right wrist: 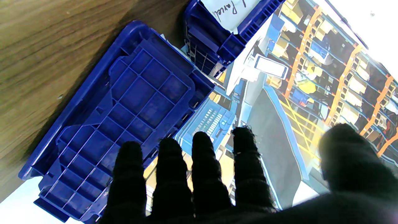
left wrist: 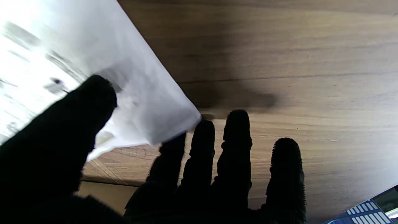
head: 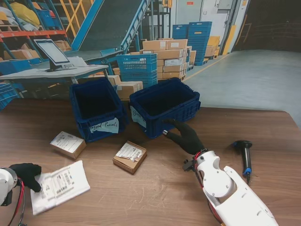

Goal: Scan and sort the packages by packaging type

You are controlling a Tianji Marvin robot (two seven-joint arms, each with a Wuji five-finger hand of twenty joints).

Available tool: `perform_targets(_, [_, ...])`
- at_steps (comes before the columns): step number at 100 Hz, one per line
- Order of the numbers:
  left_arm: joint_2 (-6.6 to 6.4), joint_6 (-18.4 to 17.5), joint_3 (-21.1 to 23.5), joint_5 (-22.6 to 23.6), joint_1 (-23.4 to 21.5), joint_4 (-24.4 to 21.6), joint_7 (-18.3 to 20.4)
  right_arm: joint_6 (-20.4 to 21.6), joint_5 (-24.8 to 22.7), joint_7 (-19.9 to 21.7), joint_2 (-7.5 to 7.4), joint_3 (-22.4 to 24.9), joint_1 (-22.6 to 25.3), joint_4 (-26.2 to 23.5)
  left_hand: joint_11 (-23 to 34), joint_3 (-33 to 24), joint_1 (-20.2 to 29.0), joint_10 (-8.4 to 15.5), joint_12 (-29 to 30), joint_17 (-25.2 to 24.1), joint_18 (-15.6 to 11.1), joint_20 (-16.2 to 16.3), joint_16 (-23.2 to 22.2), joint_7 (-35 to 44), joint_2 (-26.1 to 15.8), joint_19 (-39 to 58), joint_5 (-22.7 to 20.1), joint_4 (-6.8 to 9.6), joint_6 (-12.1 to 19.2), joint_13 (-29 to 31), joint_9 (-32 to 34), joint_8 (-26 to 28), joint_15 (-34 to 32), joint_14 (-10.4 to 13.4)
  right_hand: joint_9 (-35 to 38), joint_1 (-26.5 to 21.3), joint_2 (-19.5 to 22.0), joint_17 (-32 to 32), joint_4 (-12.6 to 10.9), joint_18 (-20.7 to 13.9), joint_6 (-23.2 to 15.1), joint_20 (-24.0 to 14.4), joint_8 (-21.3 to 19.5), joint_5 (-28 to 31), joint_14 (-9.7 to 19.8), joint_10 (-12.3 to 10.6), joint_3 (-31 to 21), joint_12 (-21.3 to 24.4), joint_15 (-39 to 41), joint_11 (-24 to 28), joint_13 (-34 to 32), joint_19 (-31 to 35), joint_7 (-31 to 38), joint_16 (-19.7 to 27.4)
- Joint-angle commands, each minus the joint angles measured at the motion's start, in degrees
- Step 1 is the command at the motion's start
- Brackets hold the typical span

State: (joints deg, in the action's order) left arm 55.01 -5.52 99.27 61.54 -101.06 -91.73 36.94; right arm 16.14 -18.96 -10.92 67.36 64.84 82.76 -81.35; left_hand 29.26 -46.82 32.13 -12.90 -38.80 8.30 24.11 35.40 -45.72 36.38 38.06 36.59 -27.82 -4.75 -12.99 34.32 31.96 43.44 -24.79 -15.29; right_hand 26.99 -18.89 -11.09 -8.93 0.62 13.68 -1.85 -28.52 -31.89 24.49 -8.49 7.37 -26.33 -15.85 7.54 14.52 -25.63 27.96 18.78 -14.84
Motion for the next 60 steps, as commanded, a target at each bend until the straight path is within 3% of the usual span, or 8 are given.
perform_targets(1, [1.00,0.07,-0.96,0.16,-1.23,1.38,0.81,-0.41,-0.06,0.88,0.09,0.08,0.42,-0.48,3.61,-2.42,2.74,7.39,-1.47,0.84,2.83,1.41,-2.85,7.52,2.11,2.66,-2.45,0.56,6.33,3.19,6.53,3.57,-2.89,1.28,-0.05,-1.18,-0.68,0.41,0.44,-0.07,-0.35,-0.57,-0.30,-0.80,0.12,-0.72,0.20,-0.56,-0.15,0.23,0.45,-1.10,0.33,0.03])
perform_targets(6, [1.07,0.47,-1.23,0.33,-1.16,1.43,0.33,-0.47,-0.01,0.87,0.10,0.13,0.43,-0.49,5.64,-2.88,4.04,8.28,-2.93,1.41,3.06,1.61,-4.45,12.62,2.40,3.48,-3.94,0.76,7.91,5.03,9.15,5.67,-4.56,1.57,-0.09,-1.21,-0.73,0.42,0.45,-0.06,-0.33,-0.58,-0.30,-0.79,0.10,-0.71,0.20,-0.55,-0.12,0.22,0.37,-1.11,0.33,0.02])
perform_targets(13, [1.15,0.83,-1.54,0.31,-1.02,1.58,-0.32,-0.54,0.00,0.92,0.09,0.18,0.44,-0.52,7.93,-0.88,8.32,9.88,-4.39,2.38,3.31,1.74,-6.13,19.25,4.91,4.58,-6.68,-2.12,11.34,8.09,13.30,8.02,-6.68,2.11,-0.07,-1.34,-0.77,0.31,0.44,-0.09,-0.27,-0.61,-0.29,-0.84,0.12,-0.72,0.16,-0.56,-0.12,0.24,0.37,-1.08,0.31,0.02])
perform_targets(17, [1.22,1.12,-1.72,0.32,-1.00,1.68,-0.94,-0.55,0.03,0.93,0.09,0.20,0.44,-0.50,7.53,0.04,10.35,10.38,-11.14,2.76,3.40,1.73,-7.22,23.27,5.78,5.38,-7.46,-2.19,12.72,9.13,15.45,7.88,-7.68,2.21,-0.05,-1.36,-0.75,0.17,0.44,-0.12,-0.29,-0.64,-0.29,-0.87,0.21,-0.75,0.17,-0.56,-0.10,0.27,0.33,-1.03,0.30,0.01])
perform_targets(21, [1.25,1.10,-1.85,0.38,-0.91,1.79,-1.21,-0.52,0.05,0.95,0.08,0.21,0.44,-0.48,7.10,0.42,11.37,10.84,-13.73,3.14,3.43,1.80,-7.68,25.44,6.32,5.89,-8.48,-2.26,13.80,10.26,17.43,8.10,-8.49,2.43,-0.10,-1.41,-0.81,0.39,0.44,-0.08,-0.18,-0.61,-0.29,-0.82,0.07,-0.65,0.18,-0.56,-0.12,0.27,0.38,-1.13,0.31,0.02])
perform_targets(40, [1.25,1.49,-2.59,-0.25,-0.39,2.33,-1.60,-0.58,0.15,1.16,0.04,0.34,0.46,-0.54,2.87,2.11,15.90,11.94,-21.37,4.86,3.78,2.49,-10.19,32.09,7.65,8.57,-13.46,-1.20,16.12,15.54,27.24,7.49,-13.22,2.55,-0.10,-1.50,-0.84,0.39,0.44,-0.11,-0.23,-0.64,-0.29,-0.83,0.11,-0.66,0.20,-0.54,-0.12,0.31,0.40,-1.19,0.30,0.03])
perform_targets(60, [1.32,1.99,-2.59,-1.73,-0.21,2.48,-2.16,-0.69,0.23,1.42,-0.01,0.31,0.45,-0.63,5.16,-2.19,16.51,10.56,-21.82,8.46,5.28,4.35,-12.59,33.45,10.59,12.77,-16.56,0.79,15.59,22.08,32.17,7.53,-19.09,2.86,-0.11,-1.55,-0.69,0.34,0.44,-0.12,-0.30,-0.70,-0.29,-0.89,0.16,-0.62,0.23,-0.53,-0.14,0.31,0.45,-1.18,0.28,0.04])
